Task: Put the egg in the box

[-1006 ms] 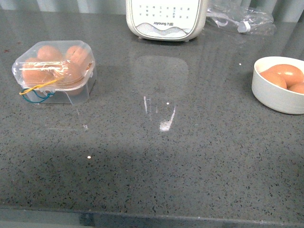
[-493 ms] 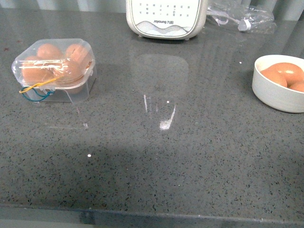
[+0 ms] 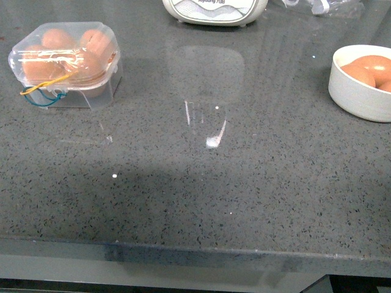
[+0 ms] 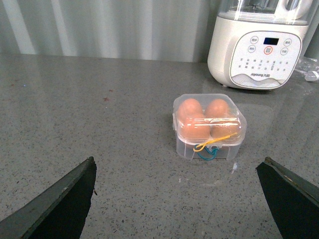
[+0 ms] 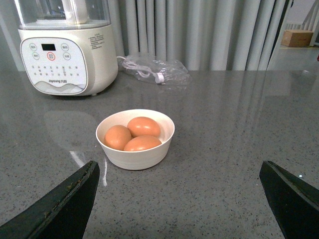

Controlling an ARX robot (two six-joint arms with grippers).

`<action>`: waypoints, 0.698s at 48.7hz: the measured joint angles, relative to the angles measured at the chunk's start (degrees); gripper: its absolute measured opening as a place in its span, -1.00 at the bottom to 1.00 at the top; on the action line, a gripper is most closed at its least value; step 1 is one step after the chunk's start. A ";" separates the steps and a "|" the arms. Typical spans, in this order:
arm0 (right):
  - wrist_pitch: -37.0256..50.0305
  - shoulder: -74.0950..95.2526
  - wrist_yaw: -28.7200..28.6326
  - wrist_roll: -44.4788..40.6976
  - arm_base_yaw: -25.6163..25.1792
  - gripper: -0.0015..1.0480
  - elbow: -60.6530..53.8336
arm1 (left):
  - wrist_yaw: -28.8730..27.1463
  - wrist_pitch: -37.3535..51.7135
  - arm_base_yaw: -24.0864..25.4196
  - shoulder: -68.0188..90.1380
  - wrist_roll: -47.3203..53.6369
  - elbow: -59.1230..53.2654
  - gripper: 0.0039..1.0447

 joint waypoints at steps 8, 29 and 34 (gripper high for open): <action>0.00 0.00 0.00 0.00 0.00 0.86 0.00 | 0.00 0.00 0.00 0.00 0.00 0.00 0.87; 0.00 0.00 0.00 0.00 0.00 0.86 0.02 | 0.00 0.00 0.00 0.00 0.00 0.00 0.87; 0.00 0.00 0.00 0.00 0.00 0.86 0.00 | 0.00 0.00 0.00 0.00 0.00 0.00 0.87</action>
